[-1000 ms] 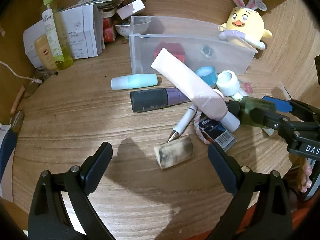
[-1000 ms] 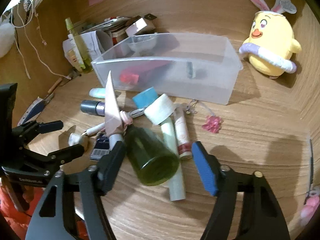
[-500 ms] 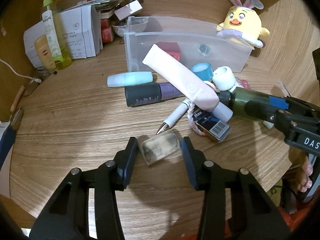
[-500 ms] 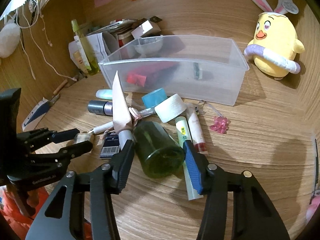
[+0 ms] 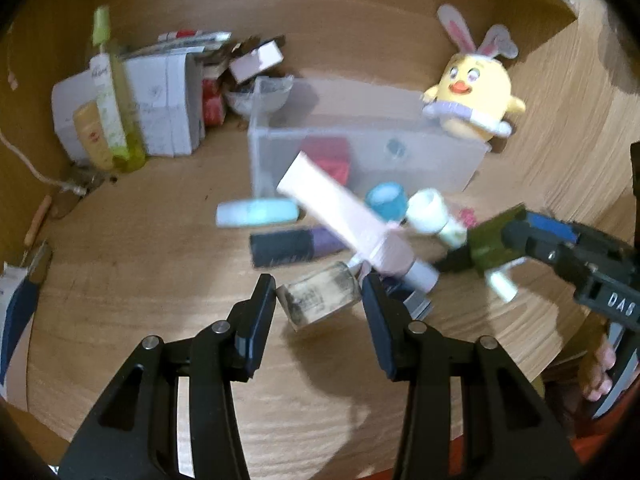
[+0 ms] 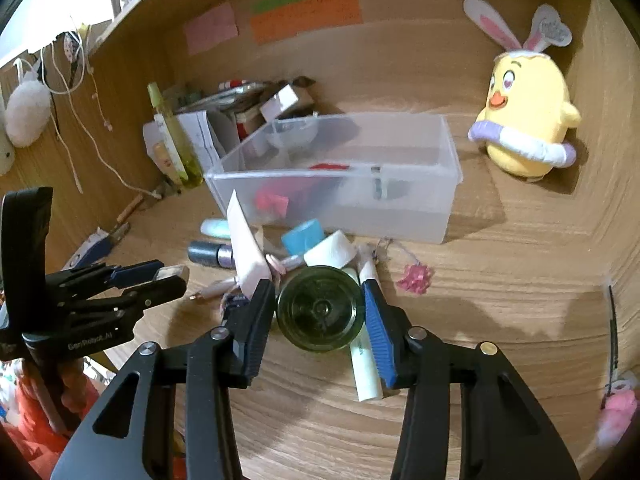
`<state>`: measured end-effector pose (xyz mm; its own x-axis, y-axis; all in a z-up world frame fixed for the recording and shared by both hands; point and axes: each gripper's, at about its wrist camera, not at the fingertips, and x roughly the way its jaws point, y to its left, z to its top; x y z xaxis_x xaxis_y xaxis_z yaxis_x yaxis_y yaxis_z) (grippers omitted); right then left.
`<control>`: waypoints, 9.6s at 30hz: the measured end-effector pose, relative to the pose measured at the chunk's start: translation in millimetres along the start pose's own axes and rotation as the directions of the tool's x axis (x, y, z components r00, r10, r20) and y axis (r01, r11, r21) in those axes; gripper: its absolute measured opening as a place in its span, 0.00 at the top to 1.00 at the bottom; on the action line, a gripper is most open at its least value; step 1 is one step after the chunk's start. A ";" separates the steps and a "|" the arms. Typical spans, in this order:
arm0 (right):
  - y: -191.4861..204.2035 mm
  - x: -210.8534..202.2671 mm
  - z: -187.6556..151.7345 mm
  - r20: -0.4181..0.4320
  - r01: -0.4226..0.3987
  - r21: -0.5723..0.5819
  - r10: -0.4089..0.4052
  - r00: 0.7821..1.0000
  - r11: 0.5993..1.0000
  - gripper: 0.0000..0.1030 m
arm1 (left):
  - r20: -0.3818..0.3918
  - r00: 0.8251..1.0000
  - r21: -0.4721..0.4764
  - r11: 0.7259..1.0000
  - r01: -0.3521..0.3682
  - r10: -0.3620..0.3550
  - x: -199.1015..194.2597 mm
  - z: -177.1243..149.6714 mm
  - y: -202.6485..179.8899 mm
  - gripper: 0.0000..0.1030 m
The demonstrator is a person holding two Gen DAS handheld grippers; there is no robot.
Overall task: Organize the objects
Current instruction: 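Grasp the small gold tin with the left tool while the right grasps the dark green bottle, then drop the gold tin onto the red box with the left tool while the right carries the bottle, then lower the dark green bottle into the bin and open the right tool, then grasp the long pink-white tube with the left tool while the right moves toward the pink charm, then grasp the pink charm with the right tool while the left lifts the tube, then release the pink charm into the bin with the right tool while the left lowers the tube into it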
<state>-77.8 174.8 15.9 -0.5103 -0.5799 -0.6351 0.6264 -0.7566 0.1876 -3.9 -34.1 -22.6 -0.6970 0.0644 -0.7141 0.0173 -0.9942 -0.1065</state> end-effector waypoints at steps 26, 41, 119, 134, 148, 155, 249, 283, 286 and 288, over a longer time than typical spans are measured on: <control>-22.0 -33.5 79.2 0.215 0.051 0.021 -0.055 0.975 0.998 0.61 | 0.141 0.989 0.032 0.999 0.037 -0.041 -3.7 70.4 -19.6 0.57; -39.6 28.3 113.6 0.140 0.036 0.055 -0.043 0.989 0.998 0.60 | 0.132 0.991 0.031 0.999 -0.024 0.020 37.1 122.1 -1.9 0.57; -75.2 39.0 40.3 -0.068 0.232 -0.029 -0.234 0.970 0.972 0.41 | -0.116 0.993 -0.047 0.999 0.002 -0.008 80.8 59.5 19.0 0.14; -71.9 72.1 19.2 -0.213 0.176 -0.078 -0.189 0.958 0.981 0.59 | -0.130 0.991 -0.063 0.998 0.031 -0.039 93.4 59.8 16.8 0.14; -65.4 79.0 21.2 -0.205 0.181 -0.076 -0.193 0.960 0.980 0.76 | -0.119 0.989 -0.086 0.994 0.073 -0.083 96.0 58.7 18.1 0.51; -69.7 78.3 21.3 -0.201 0.191 -0.041 -0.195 0.960 0.981 0.91 | -0.107 0.988 -0.102 0.989 0.105 -0.116 85.6 53.4 15.9 0.77; 4.0 76.1 123.7 0.046 0.048 -0.117 -0.043 0.998 0.992 0.75 | 0.110 0.993 -0.103 0.994 -0.028 0.039 70.9 149.8 37.3 0.93; -48.7 109.4 103.5 -0.098 0.193 -0.071 -0.199 0.975 0.979 0.65 | 0.033 0.990 -0.038 0.990 0.139 -0.137 71.5 136.6 -1.6 0.35; -48.0 102.0 102.8 -0.075 0.209 -0.072 -0.215 0.974 0.975 0.54 | 0.055 0.991 -0.035 0.991 0.126 -0.123 62.9 135.0 -0.4 0.31; -47.0 97.7 103.3 -0.063 0.211 -0.071 -0.216 0.974 0.975 0.51 | 0.073 0.991 -0.032 0.993 0.112 -0.109 55.9 134.8 0.5 0.28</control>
<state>-217.9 122.5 22.5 -0.5953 -0.3831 -0.7064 0.5449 -0.8385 -0.0045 -139.5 -42.7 30.8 -0.7450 0.1660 -0.6461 -0.0374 -0.9774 -0.2080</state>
